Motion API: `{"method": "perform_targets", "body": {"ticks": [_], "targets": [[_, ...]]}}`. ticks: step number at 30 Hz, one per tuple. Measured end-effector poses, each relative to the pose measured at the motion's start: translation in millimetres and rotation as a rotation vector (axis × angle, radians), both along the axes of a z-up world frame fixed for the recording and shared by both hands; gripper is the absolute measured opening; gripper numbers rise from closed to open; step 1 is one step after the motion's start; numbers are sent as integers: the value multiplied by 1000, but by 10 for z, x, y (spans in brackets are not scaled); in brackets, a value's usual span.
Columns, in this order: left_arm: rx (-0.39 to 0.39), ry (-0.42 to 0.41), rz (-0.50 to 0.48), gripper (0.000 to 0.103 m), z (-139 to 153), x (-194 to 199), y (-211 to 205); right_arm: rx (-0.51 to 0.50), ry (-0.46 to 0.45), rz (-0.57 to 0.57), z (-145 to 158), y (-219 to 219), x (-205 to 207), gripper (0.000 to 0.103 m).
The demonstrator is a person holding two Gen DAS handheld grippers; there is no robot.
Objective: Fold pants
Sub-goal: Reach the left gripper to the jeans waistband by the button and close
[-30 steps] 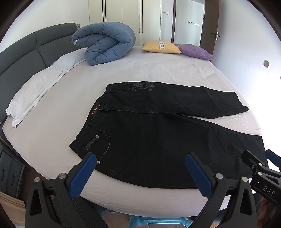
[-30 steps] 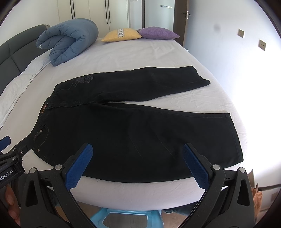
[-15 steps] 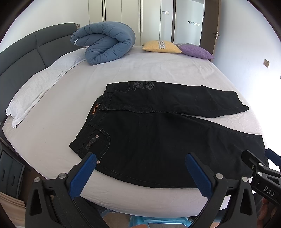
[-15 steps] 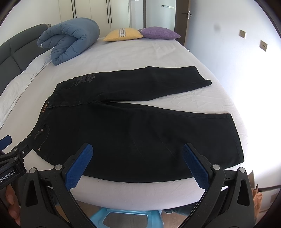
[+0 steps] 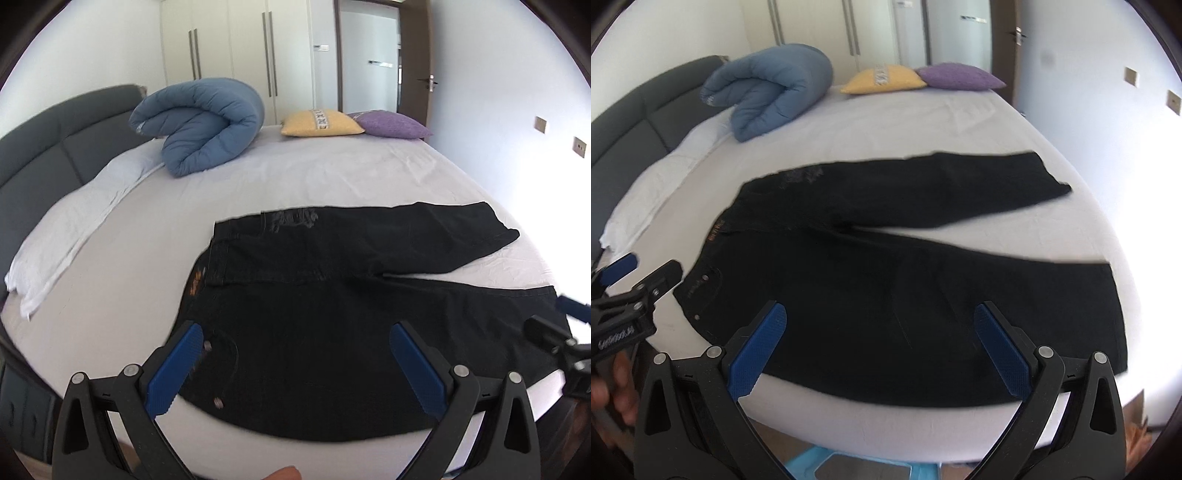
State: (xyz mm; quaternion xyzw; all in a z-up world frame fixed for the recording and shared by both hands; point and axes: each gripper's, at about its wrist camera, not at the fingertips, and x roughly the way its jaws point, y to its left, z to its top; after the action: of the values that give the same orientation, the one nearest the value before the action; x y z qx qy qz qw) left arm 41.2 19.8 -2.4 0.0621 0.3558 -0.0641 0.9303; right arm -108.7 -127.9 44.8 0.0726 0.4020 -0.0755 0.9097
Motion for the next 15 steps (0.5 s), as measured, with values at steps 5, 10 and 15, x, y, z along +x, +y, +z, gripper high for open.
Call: {"method": "perform_targets", "body": {"ticks": [5,10,15], "targets": [[30,26,-62,103,-15,610,84,9,-80,91,135,-277,387,103],[124,111,-58,103,-167,1295,140,71,-58,128,90,-657,963,103],[73,113,-158,103,-300,2174,266,112,-26,213,-130,-850,1521,92]]}}
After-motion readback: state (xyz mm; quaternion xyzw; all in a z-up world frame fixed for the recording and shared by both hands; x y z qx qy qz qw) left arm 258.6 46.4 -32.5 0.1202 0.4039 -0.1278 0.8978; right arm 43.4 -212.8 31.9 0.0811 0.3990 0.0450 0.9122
